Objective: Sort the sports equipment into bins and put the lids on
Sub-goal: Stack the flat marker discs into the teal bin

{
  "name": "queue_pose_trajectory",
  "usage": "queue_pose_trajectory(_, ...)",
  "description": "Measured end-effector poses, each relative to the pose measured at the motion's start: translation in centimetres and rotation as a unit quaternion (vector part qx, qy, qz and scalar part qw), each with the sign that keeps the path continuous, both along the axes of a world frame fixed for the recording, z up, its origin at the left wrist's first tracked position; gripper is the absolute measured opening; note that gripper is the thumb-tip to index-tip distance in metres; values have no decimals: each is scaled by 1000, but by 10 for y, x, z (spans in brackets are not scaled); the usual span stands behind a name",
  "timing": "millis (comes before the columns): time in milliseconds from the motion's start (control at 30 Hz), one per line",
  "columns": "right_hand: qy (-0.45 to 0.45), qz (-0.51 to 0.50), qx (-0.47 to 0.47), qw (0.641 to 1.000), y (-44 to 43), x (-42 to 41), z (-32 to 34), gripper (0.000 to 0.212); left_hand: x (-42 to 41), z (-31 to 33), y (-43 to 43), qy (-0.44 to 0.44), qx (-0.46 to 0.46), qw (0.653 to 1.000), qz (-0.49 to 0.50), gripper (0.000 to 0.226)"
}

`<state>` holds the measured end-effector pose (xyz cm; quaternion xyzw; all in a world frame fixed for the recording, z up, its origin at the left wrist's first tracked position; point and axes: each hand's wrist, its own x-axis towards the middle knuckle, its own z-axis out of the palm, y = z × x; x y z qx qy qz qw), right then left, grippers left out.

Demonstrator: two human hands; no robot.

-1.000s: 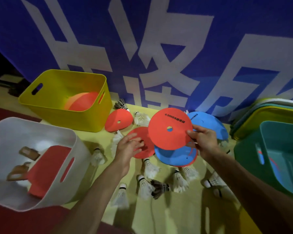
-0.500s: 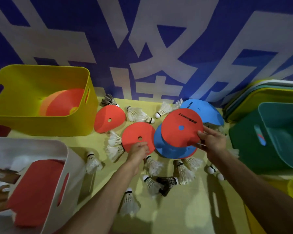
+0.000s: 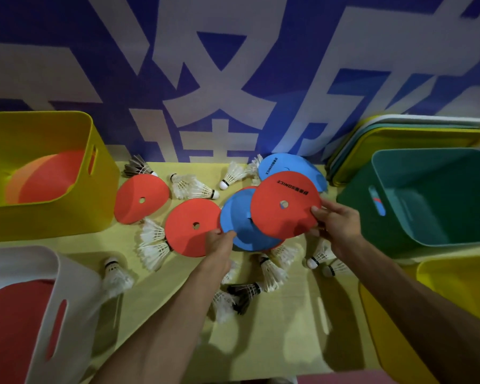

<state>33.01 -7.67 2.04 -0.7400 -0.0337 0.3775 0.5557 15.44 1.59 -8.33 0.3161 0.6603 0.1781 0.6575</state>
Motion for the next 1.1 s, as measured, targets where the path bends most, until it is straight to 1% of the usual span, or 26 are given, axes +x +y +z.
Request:
queue_pose_trajectory(67,-4,11,1,1000,0,2,3,39,4,4,-2,-17,-3,1000,-14,11)
queue_pose_trajectory(133,-7,22,7,1000,-1,5,6,38,5,6,-4,-22,5,999,-23,11)
queue_pose_trajectory(267,-38,47,17,998,-2,16,16,37,7,19,-8,6,68,997,-40,8)
queue_pose_trajectory(400,-65,77,41,994,-4,31,33,34,17,49,-14,-17,119,991,-58,9)
queue_pose_trajectory(500,-69,96,69,991,-10,49,50,31,31,74,-19,-49,160,985,-36,16)
queue_pose_trajectory(567,-73,95,86,989,-16,65,61,29,39,87,-23,-60,170,983,-24,25)
queue_pose_trajectory(633,-69,74,107,989,-24,83,70,28,48,98,-26,-76,173,982,-10,35)
queue_pose_trajectory(667,-68,58,118,989,-29,94,74,28,54,104,-30,-77,181,980,-6,37)
queue_pose_trajectory(800,-77,-12,127,989,-55,151,76,30,85,133,-45,-105,215,971,-2,37)
queue_pose_trajectory(933,-72,-93,132,984,-84,205,68,30,118,152,-62,-132,224,965,9,36)
queue_pose_trajectory(1033,-78,-122,89,985,-100,241,48,32,139,160,-75,-148,223,963,16,38)
queue_pose_trajectory(1100,-93,-104,30,990,-106,261,28,31,152,165,-85,-155,221,963,16,41)
